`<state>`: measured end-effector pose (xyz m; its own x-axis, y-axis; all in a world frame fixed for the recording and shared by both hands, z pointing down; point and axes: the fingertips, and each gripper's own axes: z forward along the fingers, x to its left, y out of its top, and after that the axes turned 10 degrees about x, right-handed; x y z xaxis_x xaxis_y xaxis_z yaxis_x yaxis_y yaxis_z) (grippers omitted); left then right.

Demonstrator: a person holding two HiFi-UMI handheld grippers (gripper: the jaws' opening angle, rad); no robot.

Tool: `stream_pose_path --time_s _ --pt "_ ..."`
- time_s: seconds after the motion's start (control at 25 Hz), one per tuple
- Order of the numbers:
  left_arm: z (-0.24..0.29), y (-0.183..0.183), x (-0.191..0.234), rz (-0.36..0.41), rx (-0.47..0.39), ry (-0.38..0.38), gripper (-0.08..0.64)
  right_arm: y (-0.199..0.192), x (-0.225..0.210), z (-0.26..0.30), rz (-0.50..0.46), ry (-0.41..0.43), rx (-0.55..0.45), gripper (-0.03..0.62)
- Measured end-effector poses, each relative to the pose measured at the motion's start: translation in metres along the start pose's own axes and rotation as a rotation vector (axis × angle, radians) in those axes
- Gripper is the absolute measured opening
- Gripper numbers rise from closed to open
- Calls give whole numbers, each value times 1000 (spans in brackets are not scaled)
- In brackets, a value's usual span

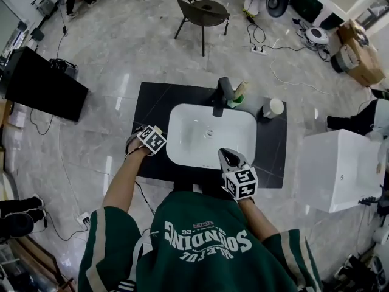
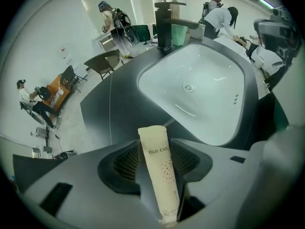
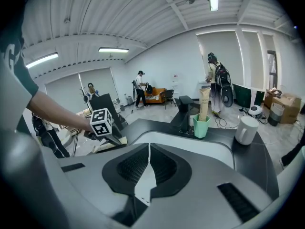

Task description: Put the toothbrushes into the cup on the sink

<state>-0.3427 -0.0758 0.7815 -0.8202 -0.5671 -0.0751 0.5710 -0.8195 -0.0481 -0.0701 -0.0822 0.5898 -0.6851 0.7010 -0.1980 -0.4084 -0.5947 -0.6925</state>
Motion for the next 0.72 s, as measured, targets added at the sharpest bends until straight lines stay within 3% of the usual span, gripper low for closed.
stream_pose_path --time_s 0.4,0.72 --pt "11 -2 2 52 27 -64 182 -8 6 0 72 -64 -18 43" --pt "-11 -4 -7 51 -60 -120 97 -1 30 2 81 -82 -54 43"
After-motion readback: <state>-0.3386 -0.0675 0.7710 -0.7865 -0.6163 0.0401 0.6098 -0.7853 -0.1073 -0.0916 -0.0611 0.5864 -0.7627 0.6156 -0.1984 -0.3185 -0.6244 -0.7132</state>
